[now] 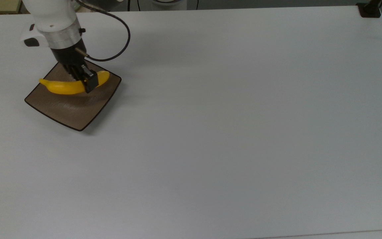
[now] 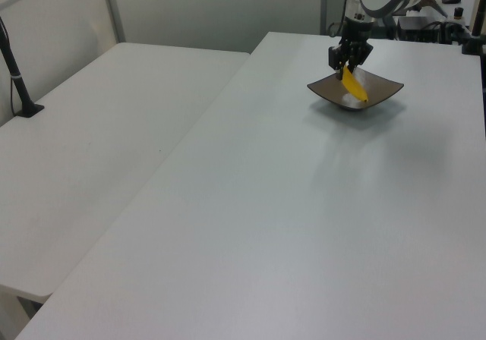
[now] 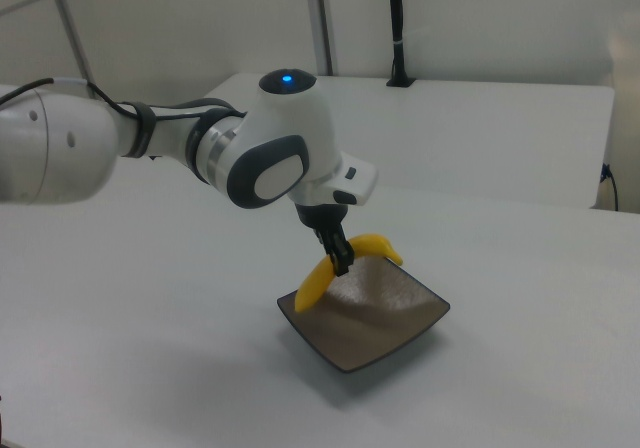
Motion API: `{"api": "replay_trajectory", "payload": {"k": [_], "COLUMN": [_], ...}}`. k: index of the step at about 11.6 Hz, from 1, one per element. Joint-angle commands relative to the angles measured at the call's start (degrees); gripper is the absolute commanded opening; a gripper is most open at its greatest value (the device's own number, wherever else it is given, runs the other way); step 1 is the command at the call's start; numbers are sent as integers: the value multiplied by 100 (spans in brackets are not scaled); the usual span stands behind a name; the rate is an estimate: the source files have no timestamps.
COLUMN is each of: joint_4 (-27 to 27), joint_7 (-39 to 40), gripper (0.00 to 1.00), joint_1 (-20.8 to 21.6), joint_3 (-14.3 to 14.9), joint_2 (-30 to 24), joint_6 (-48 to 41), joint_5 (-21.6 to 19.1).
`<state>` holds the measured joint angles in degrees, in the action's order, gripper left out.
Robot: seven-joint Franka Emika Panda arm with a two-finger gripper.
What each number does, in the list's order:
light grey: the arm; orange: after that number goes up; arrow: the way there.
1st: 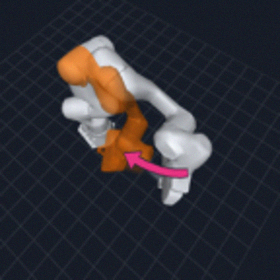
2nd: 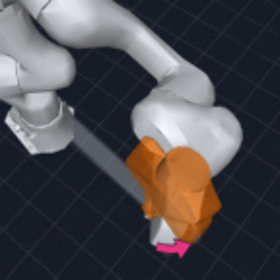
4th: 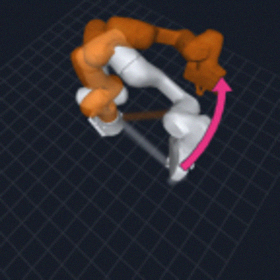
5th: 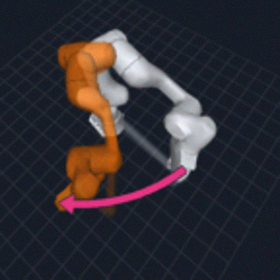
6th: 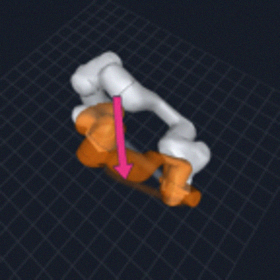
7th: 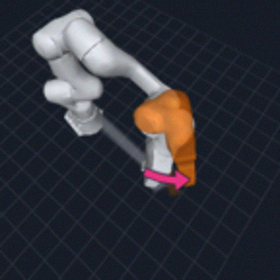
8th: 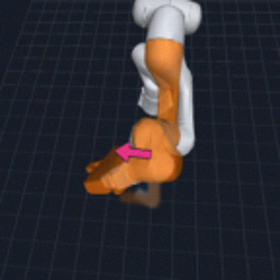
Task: Bananas placed on a ceramic plate
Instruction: 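Lower the banana onto the plate and open the gripper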
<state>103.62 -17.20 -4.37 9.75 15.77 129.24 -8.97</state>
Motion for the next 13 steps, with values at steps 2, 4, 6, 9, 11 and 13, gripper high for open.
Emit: {"api": "replay_trajectory", "payload": {"k": [2,4,6,9,11,13], "joint_4": [-114,-271,-350,-439,-439,-439], "joint_7": [-152,6,181,1065,1395,1421], "gripper": [100,100,100,100,100,100], "joint_1": [-21,6,6,41,102,252], "joint_3": [115,106,72,-95,-104,-113], "joint_2": [180,268,242,-20,-275,-530], "joint_6": [146,146,50,-729,-1337,-1943], "joint_5": [8,97,114,455,545,728]}}
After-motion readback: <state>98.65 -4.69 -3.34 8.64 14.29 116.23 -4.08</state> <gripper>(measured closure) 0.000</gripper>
